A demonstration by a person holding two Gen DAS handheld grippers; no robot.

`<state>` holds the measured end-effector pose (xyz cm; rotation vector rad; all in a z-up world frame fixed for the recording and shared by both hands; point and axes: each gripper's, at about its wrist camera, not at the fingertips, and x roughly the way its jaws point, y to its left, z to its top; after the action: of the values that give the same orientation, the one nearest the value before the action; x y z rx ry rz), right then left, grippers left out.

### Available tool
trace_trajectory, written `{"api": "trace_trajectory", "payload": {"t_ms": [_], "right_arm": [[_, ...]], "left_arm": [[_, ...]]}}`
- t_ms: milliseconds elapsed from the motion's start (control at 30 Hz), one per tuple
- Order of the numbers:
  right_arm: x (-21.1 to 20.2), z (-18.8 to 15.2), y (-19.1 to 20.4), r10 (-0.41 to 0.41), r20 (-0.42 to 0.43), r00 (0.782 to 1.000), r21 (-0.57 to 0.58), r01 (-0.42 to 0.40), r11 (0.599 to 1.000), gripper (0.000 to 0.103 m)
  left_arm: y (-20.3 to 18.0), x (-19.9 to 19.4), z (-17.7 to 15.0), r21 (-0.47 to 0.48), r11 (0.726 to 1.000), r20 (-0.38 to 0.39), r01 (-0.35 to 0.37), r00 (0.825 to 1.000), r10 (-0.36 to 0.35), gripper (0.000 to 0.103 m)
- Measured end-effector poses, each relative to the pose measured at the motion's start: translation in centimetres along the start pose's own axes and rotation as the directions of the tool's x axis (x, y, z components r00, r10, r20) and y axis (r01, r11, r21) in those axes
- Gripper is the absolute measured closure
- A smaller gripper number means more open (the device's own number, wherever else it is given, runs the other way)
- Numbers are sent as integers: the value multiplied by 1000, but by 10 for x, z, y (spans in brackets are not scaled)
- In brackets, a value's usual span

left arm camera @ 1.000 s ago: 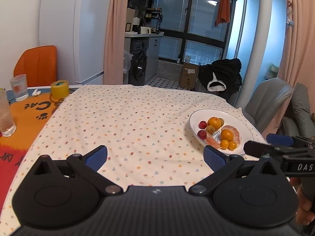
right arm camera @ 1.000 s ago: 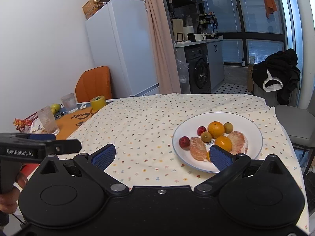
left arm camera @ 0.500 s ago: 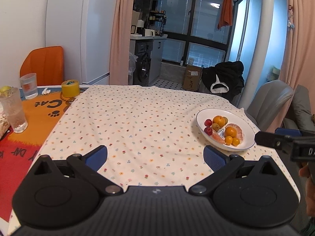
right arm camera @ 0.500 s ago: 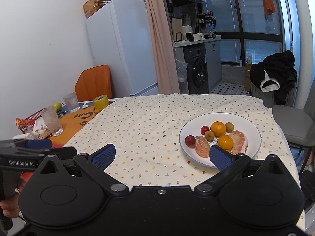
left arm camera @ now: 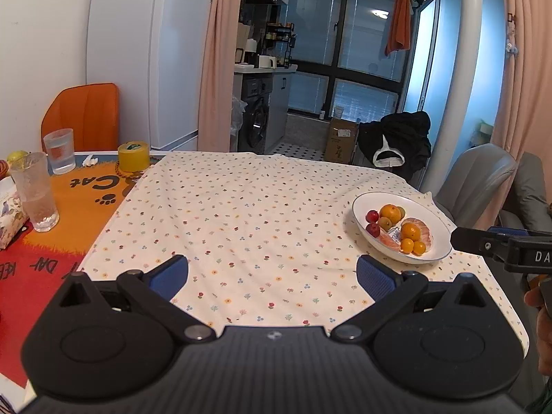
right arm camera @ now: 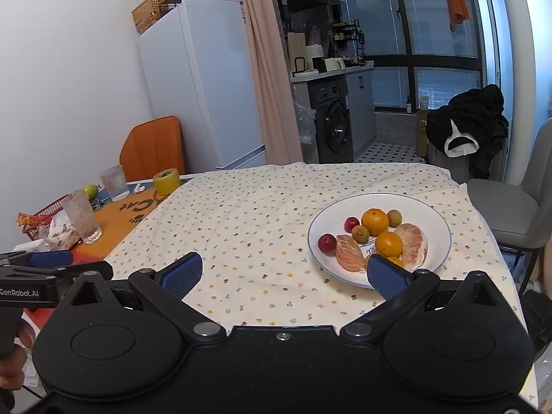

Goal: Organize fruits

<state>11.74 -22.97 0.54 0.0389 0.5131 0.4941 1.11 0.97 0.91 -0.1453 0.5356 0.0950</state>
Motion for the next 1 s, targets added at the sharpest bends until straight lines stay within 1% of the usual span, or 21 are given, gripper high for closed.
{"api": "trace_trajectory", "payload": {"t_ms": [100, 233, 333, 733, 1000], "right_arm": [[1, -2, -2, -5, 0, 1000, 2, 5, 1000, 0], [-2, -1, -7, -7, 11, 1000, 15, 7, 1000, 0], [-1, -1, -7, 2, 1, 1000, 5, -2, 1000, 0], [-4, 2, -5, 2, 10, 1000, -9, -2, 1000, 0], [-1, -1, -7, 1, -8, 1000, -8, -1, 1000, 0]], "left_arm": [[0, 1, -1, -7, 1000, -7, -10, 1000, 10, 0], [-4, -1, -2, 12, 1000, -11, -18, 1000, 18, 0], [-5, -1, -2, 9, 1000, -10, -17, 1000, 17, 0], [-2, -2, 1, 4, 1000, -11, -25, 1000, 25, 0], [-2, -1, 1, 5, 1000, -13, -30, 999, 30, 0]]}}
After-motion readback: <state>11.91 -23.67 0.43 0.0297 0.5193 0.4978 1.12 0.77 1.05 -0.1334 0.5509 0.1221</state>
